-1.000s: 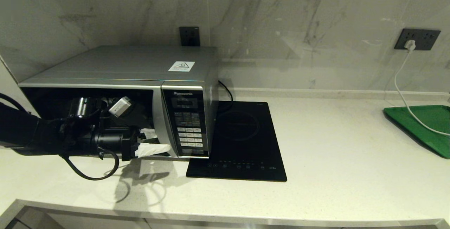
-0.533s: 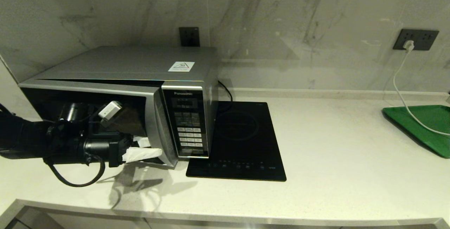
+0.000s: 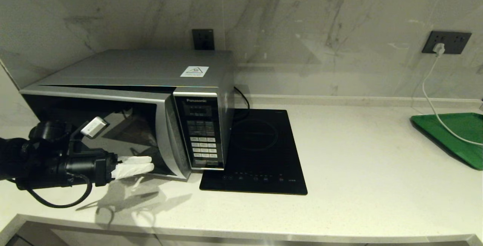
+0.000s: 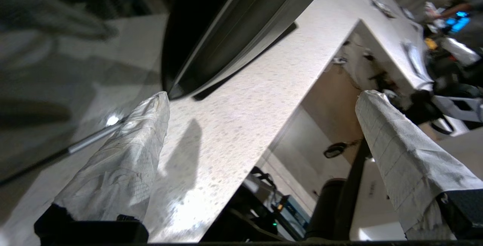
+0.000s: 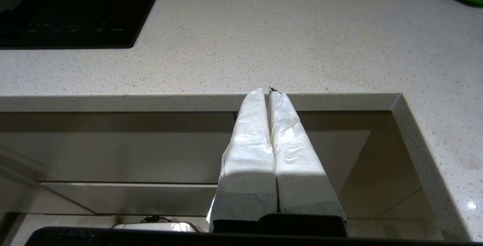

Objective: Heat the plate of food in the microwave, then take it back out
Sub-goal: Open the microwave oven

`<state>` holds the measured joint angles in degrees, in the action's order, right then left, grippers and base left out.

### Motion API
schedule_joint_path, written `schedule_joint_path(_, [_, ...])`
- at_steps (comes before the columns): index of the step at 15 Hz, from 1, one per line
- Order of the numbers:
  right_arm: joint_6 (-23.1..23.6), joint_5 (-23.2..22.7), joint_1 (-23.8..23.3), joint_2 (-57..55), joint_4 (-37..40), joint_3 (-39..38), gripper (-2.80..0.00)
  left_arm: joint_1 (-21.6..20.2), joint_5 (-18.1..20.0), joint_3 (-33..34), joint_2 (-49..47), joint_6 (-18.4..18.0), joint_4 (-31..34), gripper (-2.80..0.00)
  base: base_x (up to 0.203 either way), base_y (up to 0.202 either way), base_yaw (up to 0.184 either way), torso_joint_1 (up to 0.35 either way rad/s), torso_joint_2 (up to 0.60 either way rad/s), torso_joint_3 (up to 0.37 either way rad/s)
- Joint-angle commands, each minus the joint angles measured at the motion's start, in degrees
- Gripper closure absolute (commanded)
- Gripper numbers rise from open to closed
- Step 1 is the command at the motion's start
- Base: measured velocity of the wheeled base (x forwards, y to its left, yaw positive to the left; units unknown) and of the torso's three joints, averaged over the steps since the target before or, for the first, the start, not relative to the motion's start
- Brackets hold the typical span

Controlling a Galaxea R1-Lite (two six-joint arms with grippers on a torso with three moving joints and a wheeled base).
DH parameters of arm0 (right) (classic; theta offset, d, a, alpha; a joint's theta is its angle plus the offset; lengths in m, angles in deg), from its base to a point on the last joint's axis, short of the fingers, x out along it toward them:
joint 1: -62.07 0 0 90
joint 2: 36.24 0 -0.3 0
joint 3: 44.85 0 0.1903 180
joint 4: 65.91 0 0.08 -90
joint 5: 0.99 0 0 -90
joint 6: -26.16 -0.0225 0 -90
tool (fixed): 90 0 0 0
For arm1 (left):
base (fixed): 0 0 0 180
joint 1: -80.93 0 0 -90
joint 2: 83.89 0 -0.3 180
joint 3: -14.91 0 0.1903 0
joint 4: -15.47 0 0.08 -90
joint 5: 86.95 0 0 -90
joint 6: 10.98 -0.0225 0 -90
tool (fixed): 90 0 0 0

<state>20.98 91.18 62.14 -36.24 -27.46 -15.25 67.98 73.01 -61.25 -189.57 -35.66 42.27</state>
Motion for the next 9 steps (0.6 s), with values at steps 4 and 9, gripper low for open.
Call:
schedule_joint_path(4, [-0.01,0.03,0.01,-0.03,0.06,0.01,0.0,-17.1,-3.36,2.59,11.2,-0.55,0.77,-2.8,0.0,0.0,0.0,0.0,0.0,0.0])
schedule_joint_path(9, [-0.01,0.03,0.01,-0.03,0.08,0.01,0.0,-21.9,-4.35,0.06,32.35,1.17,5.2,0.0,0.0,0.0,0.0,0.0,0.0,0.0])
